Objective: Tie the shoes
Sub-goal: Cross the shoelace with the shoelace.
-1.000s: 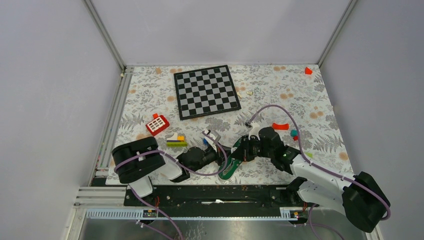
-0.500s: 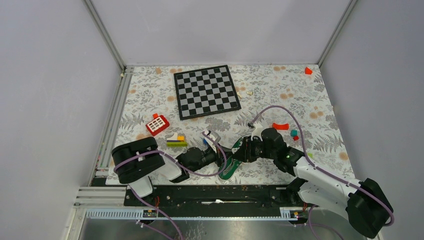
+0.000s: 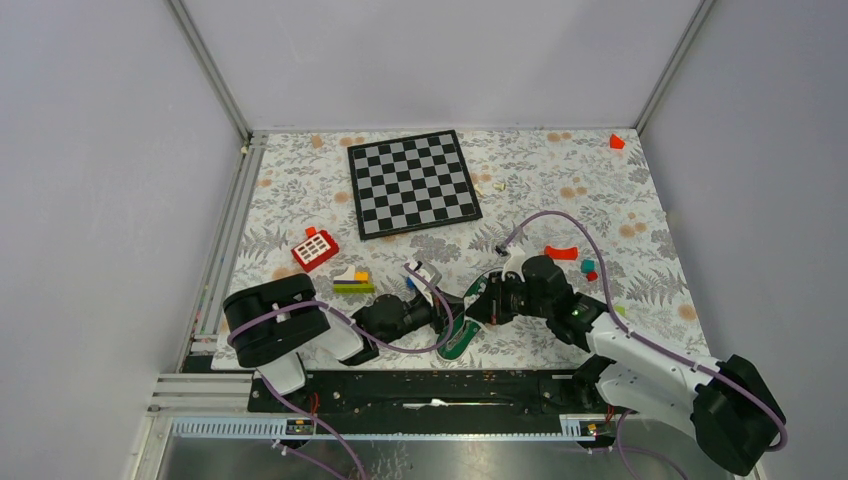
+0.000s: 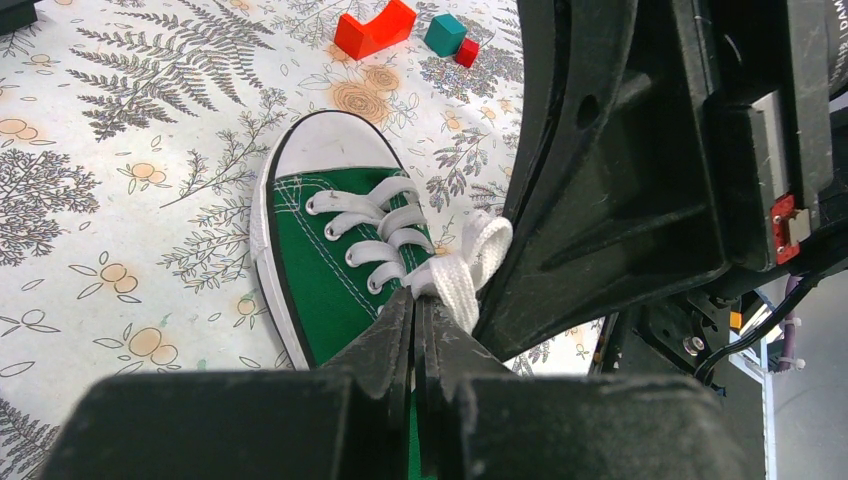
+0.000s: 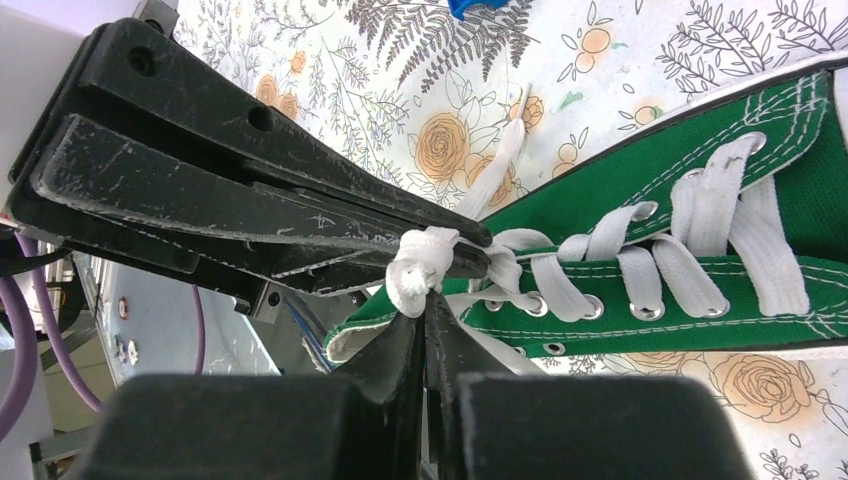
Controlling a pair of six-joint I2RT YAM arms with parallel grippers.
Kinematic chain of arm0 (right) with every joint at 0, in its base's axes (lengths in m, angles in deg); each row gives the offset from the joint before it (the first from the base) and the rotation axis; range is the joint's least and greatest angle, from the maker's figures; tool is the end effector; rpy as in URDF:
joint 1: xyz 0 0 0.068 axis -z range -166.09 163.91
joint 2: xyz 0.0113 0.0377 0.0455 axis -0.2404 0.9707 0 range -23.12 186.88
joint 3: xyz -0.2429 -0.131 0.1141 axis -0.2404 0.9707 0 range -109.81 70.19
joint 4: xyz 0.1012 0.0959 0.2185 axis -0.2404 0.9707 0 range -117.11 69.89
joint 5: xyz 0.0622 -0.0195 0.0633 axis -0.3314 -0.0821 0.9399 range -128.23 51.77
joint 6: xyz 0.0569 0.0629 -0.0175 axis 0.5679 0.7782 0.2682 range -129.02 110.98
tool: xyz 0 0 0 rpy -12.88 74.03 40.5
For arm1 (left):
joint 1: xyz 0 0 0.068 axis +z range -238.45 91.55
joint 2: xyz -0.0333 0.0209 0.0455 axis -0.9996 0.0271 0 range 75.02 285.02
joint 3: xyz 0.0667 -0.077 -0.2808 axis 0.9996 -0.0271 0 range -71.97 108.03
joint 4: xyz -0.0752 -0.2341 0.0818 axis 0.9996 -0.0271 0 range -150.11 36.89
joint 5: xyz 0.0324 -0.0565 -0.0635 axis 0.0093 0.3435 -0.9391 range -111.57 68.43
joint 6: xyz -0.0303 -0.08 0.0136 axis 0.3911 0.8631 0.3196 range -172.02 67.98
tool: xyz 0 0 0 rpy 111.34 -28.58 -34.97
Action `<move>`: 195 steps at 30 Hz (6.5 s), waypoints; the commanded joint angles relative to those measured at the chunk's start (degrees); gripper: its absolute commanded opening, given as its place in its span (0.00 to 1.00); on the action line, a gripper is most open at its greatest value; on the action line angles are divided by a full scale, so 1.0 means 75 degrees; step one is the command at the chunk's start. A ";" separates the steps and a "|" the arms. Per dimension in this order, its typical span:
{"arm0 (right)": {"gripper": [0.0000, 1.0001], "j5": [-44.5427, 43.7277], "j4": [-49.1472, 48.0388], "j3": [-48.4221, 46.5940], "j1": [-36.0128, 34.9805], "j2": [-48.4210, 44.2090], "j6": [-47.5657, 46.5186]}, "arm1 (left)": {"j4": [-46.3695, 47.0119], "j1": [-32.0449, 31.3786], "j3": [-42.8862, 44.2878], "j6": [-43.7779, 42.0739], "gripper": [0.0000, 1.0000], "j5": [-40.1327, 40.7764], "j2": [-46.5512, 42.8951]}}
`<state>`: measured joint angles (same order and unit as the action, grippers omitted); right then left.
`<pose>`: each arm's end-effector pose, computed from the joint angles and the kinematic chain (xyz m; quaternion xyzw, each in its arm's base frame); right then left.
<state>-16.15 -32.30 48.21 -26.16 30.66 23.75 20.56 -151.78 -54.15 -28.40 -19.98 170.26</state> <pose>0.1465 0.1609 0.2062 -0.1536 0.8270 0.4373 0.3182 0.1402 -0.2745 0.1695 0.2390 0.6896 -0.4629 0.5030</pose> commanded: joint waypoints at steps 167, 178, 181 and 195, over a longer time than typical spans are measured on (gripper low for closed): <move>0.00 0.0109 0.0641 -0.0117 0.0322 -0.0643 -0.0372 | 0.0273 0.0042 0.0062 -0.0020 0.00 -0.0469 -0.0162; 0.00 -0.0047 0.0944 -0.0178 0.0320 -0.0718 -0.0479 | 0.0256 0.0059 0.0043 -0.0020 0.00 -0.0478 -0.0200; 0.00 -0.0174 0.1005 -0.0185 0.0312 -0.0759 -0.0502 | 0.0255 0.0065 0.0041 -0.0024 0.00 -0.0501 -0.0204; 0.00 -0.0657 0.1019 -0.0399 0.0317 -0.0581 -0.0688 | 0.0036 0.0065 0.0163 0.0012 0.00 -0.0683 -0.0168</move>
<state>-19.19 -24.30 48.02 -23.28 25.44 20.39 19.40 -151.45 -53.71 -28.18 -23.28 170.26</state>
